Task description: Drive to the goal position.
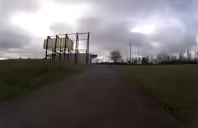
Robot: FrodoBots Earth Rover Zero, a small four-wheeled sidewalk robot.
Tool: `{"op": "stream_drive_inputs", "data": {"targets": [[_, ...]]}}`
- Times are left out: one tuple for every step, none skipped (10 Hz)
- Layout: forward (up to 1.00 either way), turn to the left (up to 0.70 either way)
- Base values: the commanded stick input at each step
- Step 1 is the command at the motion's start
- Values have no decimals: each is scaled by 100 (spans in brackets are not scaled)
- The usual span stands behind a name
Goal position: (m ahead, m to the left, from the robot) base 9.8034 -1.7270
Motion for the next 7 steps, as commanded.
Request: {"op": "stream_drive_inputs", "data": {"targets": [[100, 0], [100, 0], [100, 0], [100, 0], [100, 0], [100, 0], [100, 0]]}}
